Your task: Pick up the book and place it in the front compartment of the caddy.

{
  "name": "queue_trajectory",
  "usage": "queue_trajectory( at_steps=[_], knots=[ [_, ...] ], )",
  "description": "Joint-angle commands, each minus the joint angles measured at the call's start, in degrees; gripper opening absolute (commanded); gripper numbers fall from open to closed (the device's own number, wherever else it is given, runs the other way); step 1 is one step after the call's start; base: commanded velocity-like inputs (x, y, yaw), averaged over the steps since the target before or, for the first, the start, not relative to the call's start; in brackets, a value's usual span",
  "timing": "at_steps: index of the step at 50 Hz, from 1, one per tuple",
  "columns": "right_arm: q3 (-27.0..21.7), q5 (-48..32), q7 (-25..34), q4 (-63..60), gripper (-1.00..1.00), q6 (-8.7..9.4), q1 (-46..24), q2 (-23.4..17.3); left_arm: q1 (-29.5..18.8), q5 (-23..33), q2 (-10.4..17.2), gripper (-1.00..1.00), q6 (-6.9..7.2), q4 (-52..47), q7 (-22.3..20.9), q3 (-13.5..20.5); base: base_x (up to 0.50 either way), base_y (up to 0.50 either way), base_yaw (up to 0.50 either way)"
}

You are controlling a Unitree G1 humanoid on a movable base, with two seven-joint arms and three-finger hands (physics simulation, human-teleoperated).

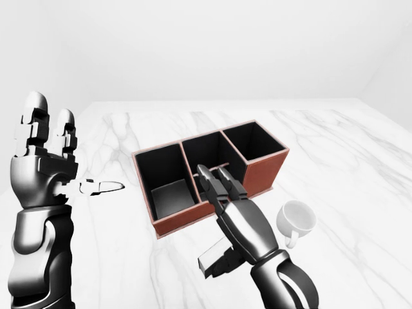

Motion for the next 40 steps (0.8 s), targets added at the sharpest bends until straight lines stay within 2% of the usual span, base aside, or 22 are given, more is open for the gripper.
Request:
queue_trajectory(
  at_steps=[1, 11, 40],
  knots=[
    [0.6, 0.0, -1.3, 1.6, 1.0, 0.0, 1.5, -0.5, 0.2, 0.1, -0.1, 1.0, 0.0, -0.3, 0.0, -0.2, 0.0, 0.0, 0.0],
    [0.7, -0.1, -3.4, 4.4, 1.0, 0.0, 2.2, -1.0, 0.1, 0.2, -0.1, 1.0, 0.0, 0.5, -0.1, -0.2, 0.0, 0.0, 0.0],
    [2.1, -1.3, -8.9, 10.1, 1.0, -4.24, 4.2, -2.0, 0.0, 0.1, -0.1, 1.0, 0.0, 0.4, -0.1, -0.1, 0.0, 0.0, 0.0]
  ],
)
